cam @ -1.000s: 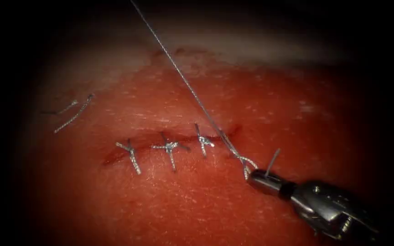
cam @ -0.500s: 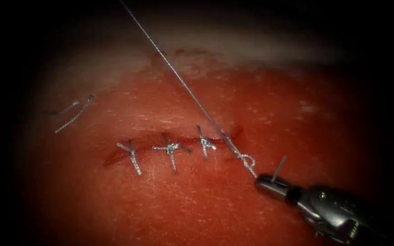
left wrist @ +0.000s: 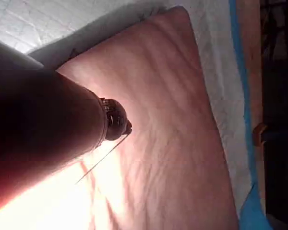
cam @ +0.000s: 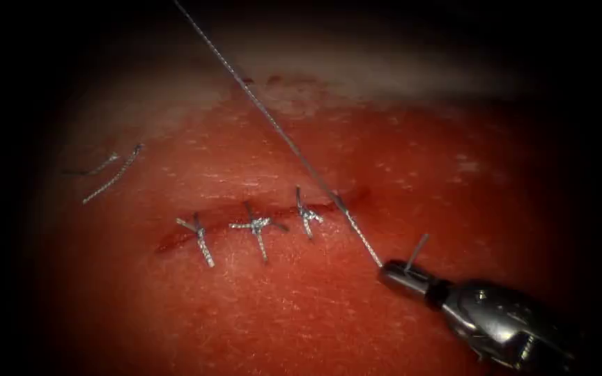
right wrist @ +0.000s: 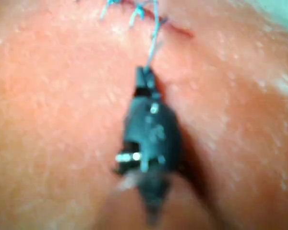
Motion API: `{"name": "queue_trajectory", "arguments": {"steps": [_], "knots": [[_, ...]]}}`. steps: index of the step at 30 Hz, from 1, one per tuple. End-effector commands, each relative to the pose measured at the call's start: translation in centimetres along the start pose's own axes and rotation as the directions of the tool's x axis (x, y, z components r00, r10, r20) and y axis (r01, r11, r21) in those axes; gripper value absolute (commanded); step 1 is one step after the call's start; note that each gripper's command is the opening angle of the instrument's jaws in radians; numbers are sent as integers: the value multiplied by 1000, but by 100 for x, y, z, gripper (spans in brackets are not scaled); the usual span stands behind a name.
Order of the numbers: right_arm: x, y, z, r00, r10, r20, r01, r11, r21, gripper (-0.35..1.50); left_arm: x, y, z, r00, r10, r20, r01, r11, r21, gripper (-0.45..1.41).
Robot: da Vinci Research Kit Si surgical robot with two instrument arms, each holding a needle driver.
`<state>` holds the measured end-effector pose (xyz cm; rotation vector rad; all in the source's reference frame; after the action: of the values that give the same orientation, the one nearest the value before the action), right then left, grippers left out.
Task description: Wound Closure
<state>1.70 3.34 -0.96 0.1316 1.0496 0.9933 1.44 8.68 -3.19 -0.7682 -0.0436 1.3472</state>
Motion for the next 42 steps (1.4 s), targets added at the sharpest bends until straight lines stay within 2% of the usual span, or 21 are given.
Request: {"name": "queue_trajectory", "arguments": {"steps": [1,5,13,17,21,22,23,24,27,34,35,37,38,42], "knots": [[-14,-6,5,1000,-2,13,2,1000,4,-35,5,-6,10,1000,1,-2,-1,1000,3,-35],[-24,-8,4,999,-11,32,11,1000,8,-35,15,-18,13,1000,4,-7,-4,1000,8,-35],[-31,-9,5,999,-19,48,18,1000,17,-35,21,-23,19,1000,7,-13,-7,1000,16,-35],[-30,-11,9,999,-17,48,16,1000,13,-35,10,-21,20,1000,23,-6,-23,999,26,-35],[-29,-13,12,999,-14,36,13,1000,13,-35,-2,-11,19,1000,29,12,-29,1000,-9,-35],[-26,-12,13,1000,-9,12,9,1000,22,4,-10,-3,19,999,27,22,-26,999,-35,-35],[-24,-11,12,1000,-6,2,6,1000,22,34,-16,3,20,999,27,31,-26,998,-52,-35],[-18,-10,11,1000,-1,-11,1,1000,6,74,-26,16,20,998,28,50,-24,996,-83,-35],[-5,-7,5,999,11,-34,-13,998,-62,120,-56,51,22,993,44,113,-28,990,-137,-35],[16,-1,-25,999,33,-34,-36,996,-80,141,-125,114,15,980,55,191,-7,970,-244,-35],[23,1,-33,999,36,-29,-38,996,-76,143,-140,124,8,977,61,202,-6,965,-263,-35],[35,5,-41,999,44,-20,-45,996,-74,143,-151,130,1,976,66,209,-5,960,-280,-35],[53,11,-48,998,56,-20,-57,996,-72,143,-164,137,-10,975,71,211,-5,956,-294,-35],[83,18,-64,999,43,-28,-45,997,-64,141,-198,148,-30,970,93,226,-17,948,-316,-35]]}}
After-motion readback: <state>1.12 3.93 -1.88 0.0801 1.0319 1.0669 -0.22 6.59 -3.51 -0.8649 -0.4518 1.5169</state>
